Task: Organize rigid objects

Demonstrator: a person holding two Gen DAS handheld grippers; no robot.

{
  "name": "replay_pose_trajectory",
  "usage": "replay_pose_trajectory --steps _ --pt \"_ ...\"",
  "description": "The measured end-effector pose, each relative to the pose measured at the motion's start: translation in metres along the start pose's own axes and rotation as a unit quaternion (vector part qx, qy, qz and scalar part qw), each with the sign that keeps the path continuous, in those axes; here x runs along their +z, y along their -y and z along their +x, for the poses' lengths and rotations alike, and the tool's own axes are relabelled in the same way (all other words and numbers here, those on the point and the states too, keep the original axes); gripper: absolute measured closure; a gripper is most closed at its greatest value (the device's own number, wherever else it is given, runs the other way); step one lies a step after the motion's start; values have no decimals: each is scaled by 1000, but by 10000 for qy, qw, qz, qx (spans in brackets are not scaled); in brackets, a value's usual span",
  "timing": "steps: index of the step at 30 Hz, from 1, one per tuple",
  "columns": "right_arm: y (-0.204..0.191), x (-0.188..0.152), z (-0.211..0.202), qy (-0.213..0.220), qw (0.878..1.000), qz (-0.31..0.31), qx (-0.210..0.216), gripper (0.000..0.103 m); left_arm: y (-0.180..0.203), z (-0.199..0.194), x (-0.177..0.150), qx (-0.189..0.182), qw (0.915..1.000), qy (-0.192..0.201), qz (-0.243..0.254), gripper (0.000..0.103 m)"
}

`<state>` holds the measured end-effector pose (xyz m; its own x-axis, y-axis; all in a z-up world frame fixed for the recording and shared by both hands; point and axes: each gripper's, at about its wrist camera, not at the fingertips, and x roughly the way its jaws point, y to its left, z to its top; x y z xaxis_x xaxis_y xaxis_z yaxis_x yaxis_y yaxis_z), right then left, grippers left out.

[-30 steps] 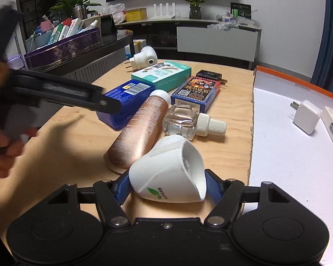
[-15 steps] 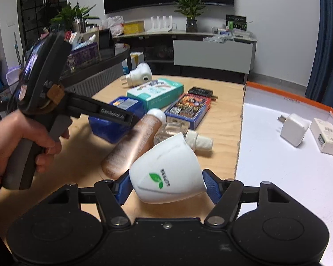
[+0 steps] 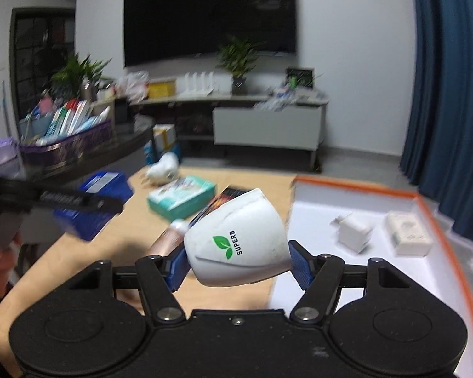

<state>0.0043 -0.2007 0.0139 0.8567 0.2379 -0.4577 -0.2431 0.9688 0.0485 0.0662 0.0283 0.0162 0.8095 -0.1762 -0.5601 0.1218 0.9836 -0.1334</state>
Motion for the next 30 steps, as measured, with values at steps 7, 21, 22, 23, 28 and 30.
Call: replay_pose_trajectory --steps 7,21,22,23,28,30 --pt "41 19 -28 258 9974 434 -518 24 50 -21 10 -262 9994 230 -57 40" --pt "101 41 -73 461 9848 1264 -1099 24 141 -32 28 -777 9941 602 454 40" --pt "102 39 -76 474 9844 1294 -1090 24 143 -32 23 -790 9939 611 465 40" --pt "103 37 -78 477 9840 1332 -1084 24 144 -31 18 -806 9939 580 476 40" --pt "107 25 -82 397 9824 1449 -1114 24 144 -21 3 -774 9956 299 439 40" --pt "107 23 -81 370 9822 1481 -1092 24 143 -21 3 -713 9962 267 432 40"
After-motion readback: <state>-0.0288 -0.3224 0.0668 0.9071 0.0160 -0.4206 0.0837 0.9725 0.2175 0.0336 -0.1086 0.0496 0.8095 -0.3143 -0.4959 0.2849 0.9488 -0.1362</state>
